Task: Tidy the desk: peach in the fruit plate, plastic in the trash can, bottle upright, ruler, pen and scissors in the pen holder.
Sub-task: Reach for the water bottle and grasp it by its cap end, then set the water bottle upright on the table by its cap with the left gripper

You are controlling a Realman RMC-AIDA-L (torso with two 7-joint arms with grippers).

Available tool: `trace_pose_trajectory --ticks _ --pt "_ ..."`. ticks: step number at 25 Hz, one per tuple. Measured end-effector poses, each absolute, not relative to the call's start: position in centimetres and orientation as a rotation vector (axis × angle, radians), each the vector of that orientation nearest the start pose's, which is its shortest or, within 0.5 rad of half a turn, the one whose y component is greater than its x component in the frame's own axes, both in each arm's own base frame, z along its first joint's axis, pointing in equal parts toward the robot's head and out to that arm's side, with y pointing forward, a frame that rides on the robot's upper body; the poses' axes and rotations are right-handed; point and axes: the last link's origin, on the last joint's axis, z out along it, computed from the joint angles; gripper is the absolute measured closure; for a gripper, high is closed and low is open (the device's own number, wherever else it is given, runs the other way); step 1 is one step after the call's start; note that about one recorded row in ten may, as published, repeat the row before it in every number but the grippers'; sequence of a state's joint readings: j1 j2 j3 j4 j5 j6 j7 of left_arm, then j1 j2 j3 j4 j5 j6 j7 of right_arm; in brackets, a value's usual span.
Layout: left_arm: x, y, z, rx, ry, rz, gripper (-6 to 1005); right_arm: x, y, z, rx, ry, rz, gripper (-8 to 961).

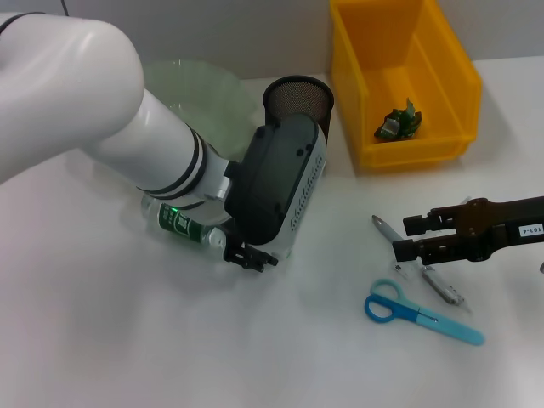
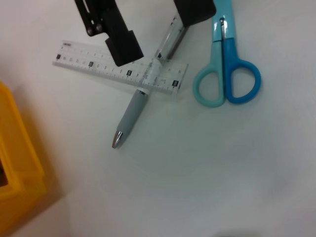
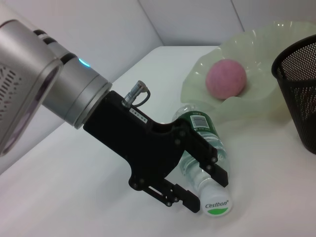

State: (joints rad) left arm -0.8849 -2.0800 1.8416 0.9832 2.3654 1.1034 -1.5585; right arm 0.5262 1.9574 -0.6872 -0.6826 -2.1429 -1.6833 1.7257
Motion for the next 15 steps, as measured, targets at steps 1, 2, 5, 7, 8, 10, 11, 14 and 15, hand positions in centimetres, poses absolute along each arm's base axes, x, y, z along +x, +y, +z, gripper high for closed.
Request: trace_pose_trajectory --ticks 1,2,5,7,8,10,11,14,15 --pt "-11.26 37.01 -11.31 -2.827 1.002 0.635 446 28.89 32.09 4.26 -2.773 1.064 0.506 230" --pt "-11.24 36.98 -11.43 -2.822 1.011 0.636 467 28.88 32.09 4.25 -2.773 1.064 0.506 230" --pt "-11.29 36.91 -11.60 -2.818 1.015 0.641 467 28.87 32.08 4.23 -2.774 1.064 0.507 230" --pt "-11.29 36.91 -11.60 -2.818 1.015 0.641 466 28.87 32.08 4.22 -2.774 1.065 0.507 230" --pt "-11.34 36.87 -11.72 -2.815 1.018 0.646 466 28.86 32.08 4.22 -2.774 1.066 0.508 230" --pt "-11.40 36.85 -11.76 -2.815 1.019 0.650 466 28.85 32.07 4.20 -2.774 1.067 0.508 230" --pt "-11.40 36.85 -11.76 -2.815 1.019 0.650 472 28.85 32.06 4.21 -2.775 1.067 0.508 230" --pt "-11.43 36.85 -11.77 -2.816 1.012 0.651 490 28.84 32.05 4.19 -2.775 1.067 0.509 230" --pt "-11.44 36.85 -11.77 -2.816 1.011 0.652 495 28.84 32.05 4.18 -2.776 1.067 0.509 230"
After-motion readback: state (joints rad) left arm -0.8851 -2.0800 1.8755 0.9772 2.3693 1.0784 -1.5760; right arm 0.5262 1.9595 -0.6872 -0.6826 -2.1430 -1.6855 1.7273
